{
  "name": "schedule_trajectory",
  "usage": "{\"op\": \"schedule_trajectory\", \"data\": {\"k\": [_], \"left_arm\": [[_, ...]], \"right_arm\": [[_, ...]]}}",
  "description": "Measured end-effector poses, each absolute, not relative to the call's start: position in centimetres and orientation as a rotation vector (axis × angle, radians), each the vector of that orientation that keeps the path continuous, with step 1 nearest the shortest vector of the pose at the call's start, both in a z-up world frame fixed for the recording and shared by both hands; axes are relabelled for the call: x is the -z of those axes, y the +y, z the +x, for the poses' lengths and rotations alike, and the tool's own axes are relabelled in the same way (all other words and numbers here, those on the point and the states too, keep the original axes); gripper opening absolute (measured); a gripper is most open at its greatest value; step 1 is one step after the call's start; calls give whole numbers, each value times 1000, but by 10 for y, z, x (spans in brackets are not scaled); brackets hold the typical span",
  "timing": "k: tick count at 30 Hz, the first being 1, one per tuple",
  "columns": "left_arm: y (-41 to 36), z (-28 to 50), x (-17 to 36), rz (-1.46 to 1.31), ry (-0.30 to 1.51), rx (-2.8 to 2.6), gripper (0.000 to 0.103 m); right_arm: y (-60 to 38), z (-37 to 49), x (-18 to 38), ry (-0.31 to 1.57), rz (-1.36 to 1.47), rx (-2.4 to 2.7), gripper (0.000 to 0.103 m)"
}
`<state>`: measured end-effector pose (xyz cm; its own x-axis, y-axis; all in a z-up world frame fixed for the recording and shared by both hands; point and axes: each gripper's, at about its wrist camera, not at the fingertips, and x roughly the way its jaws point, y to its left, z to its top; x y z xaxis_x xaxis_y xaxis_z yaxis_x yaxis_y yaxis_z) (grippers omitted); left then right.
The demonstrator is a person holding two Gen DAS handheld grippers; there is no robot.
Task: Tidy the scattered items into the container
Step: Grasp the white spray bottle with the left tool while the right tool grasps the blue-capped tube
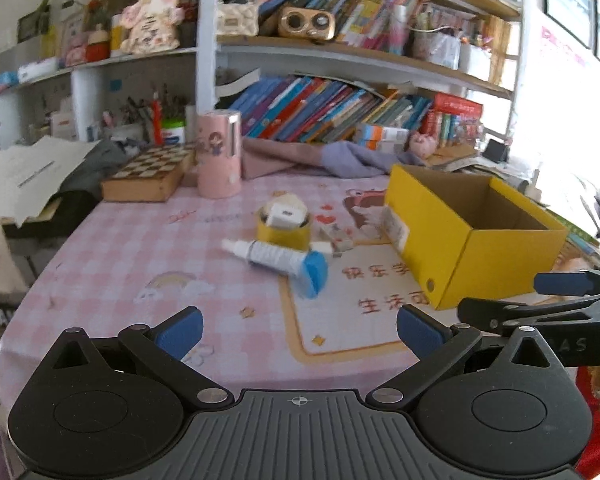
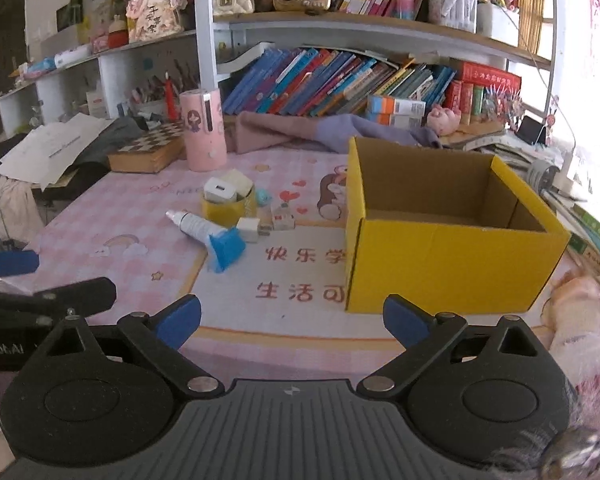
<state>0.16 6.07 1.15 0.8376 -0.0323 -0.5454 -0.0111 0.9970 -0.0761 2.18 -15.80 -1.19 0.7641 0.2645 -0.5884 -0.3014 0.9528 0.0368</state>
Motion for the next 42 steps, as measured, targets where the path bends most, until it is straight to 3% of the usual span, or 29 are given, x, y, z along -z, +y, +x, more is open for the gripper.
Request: {"op": "schedule_trajectory", "data": {"k": [8, 12, 21, 32, 42], "left_arm": [[77, -2, -2, -131, 580, -88, 103], [80, 5, 4, -104, 611, -96, 103], [88, 40, 9, -85, 613, -72, 102], [106, 107, 15, -130, 674, -54, 101], [131, 175, 25, -220, 776, -57, 97]], "right_arm": [[-137, 28, 18, 625, -107, -387, 94], [-126, 41, 24, 648, -118, -409, 83], [-109, 84, 31, 669, -113, -448, 71], [-93, 153, 39, 724, -105, -442, 70], [-65, 191, 67, 845, -180, -531, 63]]}}
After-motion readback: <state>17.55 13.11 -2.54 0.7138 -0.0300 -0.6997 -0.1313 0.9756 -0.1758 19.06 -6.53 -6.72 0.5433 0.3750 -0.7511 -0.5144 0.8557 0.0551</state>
